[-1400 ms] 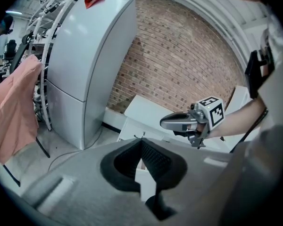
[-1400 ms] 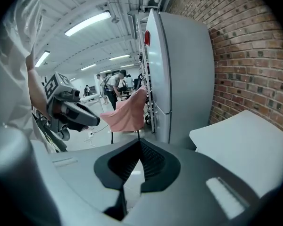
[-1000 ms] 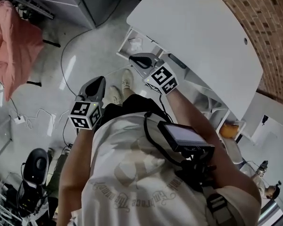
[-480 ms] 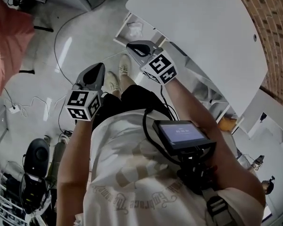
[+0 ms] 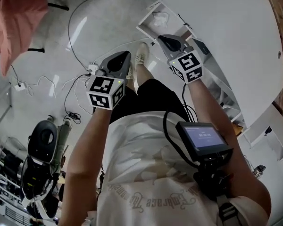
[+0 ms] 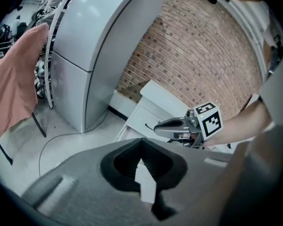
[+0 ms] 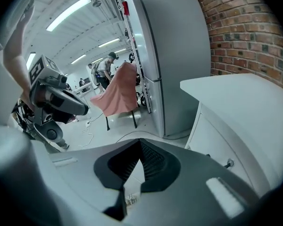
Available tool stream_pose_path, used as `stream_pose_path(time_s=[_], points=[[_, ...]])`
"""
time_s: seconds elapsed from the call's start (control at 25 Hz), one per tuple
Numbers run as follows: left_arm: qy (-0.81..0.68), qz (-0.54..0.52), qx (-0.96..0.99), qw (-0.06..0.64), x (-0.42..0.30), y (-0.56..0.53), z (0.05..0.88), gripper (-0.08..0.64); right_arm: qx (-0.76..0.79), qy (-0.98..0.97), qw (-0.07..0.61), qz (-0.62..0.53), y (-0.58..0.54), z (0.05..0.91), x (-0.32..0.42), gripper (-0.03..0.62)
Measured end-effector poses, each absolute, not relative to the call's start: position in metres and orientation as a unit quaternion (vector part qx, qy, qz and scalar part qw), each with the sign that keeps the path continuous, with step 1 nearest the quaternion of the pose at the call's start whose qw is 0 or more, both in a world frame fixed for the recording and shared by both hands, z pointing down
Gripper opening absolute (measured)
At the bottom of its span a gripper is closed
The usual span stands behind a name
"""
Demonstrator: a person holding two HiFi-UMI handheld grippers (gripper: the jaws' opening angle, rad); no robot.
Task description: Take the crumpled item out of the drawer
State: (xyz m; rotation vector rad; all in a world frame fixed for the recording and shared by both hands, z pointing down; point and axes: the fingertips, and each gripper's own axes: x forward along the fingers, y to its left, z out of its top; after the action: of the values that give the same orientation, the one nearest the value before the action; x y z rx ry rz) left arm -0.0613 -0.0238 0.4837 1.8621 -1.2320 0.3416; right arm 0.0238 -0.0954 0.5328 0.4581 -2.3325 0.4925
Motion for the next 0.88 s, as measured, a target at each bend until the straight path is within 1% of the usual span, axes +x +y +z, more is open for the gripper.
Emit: stream_pose_path(time_s=[0.4,0.88], points=[[-0.495,0.131,0.743,0.431,-0.037,-0.032,0.524,0.002,0.175,-0.894,0.372,0.18,-0.095,0.59,0.032,0.008],[-0.5,0.125,0.717,0.469,-0.034,-0.036,0.586,0.002,0.169,-0.868,0.426,0.192,-0.104,0.667,0.039,0.008]])
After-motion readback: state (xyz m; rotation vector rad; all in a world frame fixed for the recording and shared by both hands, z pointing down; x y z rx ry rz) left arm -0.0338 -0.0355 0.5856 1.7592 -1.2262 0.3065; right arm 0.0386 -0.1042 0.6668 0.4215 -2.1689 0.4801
